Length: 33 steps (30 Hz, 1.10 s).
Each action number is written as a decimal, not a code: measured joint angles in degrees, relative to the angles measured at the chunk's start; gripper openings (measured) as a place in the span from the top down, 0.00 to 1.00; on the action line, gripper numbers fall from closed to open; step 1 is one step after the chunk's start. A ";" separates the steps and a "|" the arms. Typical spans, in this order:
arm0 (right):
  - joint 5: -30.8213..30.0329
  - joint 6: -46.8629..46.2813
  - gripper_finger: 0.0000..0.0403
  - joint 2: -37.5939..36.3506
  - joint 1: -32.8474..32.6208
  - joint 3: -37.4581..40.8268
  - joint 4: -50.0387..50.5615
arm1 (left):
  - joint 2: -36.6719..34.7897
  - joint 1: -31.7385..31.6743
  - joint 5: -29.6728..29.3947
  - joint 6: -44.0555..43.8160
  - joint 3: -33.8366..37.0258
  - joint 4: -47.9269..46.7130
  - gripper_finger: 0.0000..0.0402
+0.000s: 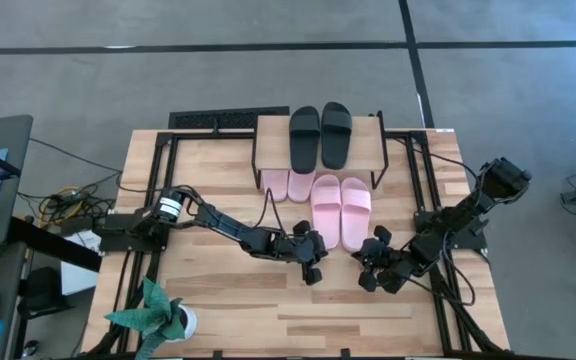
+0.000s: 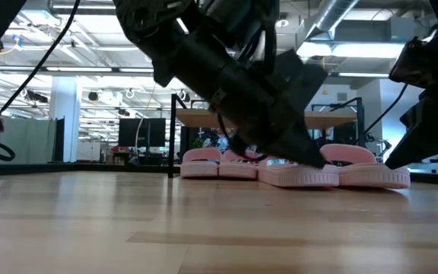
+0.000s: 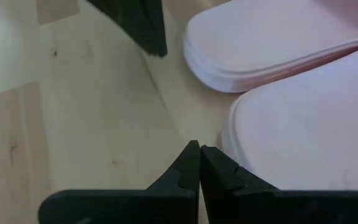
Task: Pick and place slides into the shelf
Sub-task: Adjust the pink slippers under the shelf
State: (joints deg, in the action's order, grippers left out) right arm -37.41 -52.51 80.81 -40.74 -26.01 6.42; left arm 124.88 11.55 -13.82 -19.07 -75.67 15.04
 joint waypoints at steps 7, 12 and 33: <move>-0.02 0.01 1.00 -0.02 0.77 0.00 0.83 | 0.02 -0.30 -0.68 0.09 0.01 0.14 1.00; -0.02 0.00 1.00 -0.02 0.77 0.01 1.02 | 0.02 -0.90 -0.57 0.13 0.01 -0.60 1.00; 0.24 1.98 1.00 -0.02 4.54 -0.01 0.78 | 0.02 -1.46 -1.63 0.55 0.01 -3.02 1.00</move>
State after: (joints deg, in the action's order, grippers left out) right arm -37.17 -50.52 80.79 -36.20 -26.02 7.20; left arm 124.90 10.09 -15.45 -18.52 -75.66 12.01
